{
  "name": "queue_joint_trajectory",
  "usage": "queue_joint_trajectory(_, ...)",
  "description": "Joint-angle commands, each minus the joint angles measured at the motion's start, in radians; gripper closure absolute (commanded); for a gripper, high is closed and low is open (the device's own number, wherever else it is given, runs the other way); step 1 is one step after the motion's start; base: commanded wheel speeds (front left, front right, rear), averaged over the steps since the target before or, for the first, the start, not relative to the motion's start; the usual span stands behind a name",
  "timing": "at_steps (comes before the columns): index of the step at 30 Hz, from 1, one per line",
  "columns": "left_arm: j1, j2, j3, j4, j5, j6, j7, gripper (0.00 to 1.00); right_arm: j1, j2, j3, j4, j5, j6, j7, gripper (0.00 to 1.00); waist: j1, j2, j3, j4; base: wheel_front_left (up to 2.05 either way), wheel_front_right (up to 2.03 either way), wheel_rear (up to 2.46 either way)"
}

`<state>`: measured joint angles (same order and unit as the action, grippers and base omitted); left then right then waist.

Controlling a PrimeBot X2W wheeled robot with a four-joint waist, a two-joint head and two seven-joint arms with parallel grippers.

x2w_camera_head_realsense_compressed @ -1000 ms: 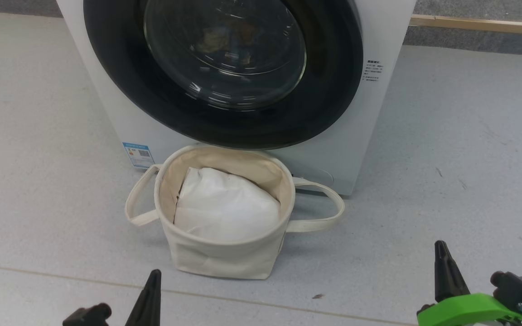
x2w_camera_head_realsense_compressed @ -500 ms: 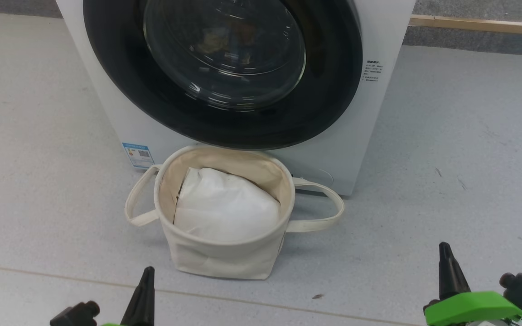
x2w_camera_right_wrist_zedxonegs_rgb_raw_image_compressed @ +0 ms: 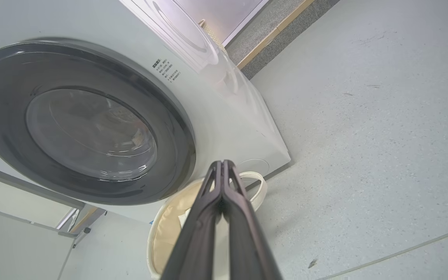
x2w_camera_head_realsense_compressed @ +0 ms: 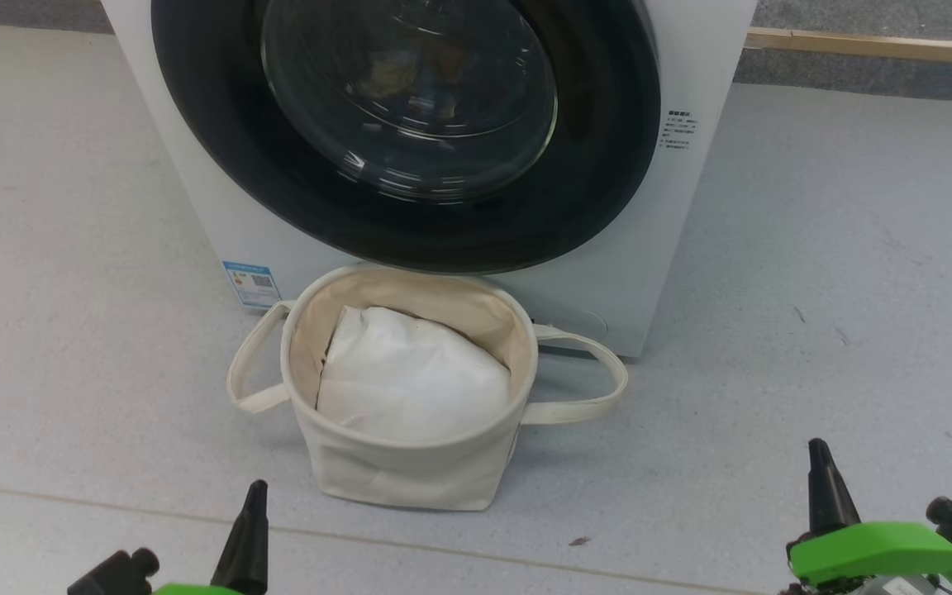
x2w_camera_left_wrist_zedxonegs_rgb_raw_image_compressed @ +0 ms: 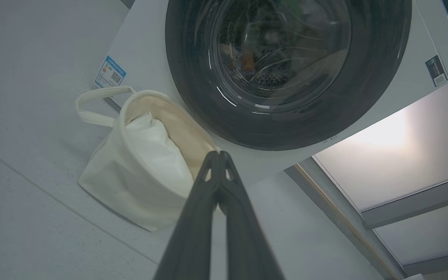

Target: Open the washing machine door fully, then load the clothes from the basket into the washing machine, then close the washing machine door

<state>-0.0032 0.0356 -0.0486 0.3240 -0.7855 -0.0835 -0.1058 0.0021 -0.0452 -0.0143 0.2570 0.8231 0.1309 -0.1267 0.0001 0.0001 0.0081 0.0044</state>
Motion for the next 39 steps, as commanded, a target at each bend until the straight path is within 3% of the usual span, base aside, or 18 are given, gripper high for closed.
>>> queue_joint_trajectory(1, -0.049, 0.006, 0.027, -0.039, -0.036, -0.008, 0.009, 1.00, -0.048, -0.019, 0.002, -0.026, 0.038, 0.000, 0.009, 1.00, 0.0000, -0.0001, 0.000, 0.000, 0.00, 0.00, 0.00)
queue_joint_trajectory(39, -0.079, 0.011, 0.099, -0.060, -0.456, -0.029, 0.121, 1.00, -0.080, -0.023, -0.035, -0.020, 0.451, 0.000, 0.119, 1.00, 0.0000, -0.0001, -0.003, -0.002, 0.00, 0.00, 0.00)
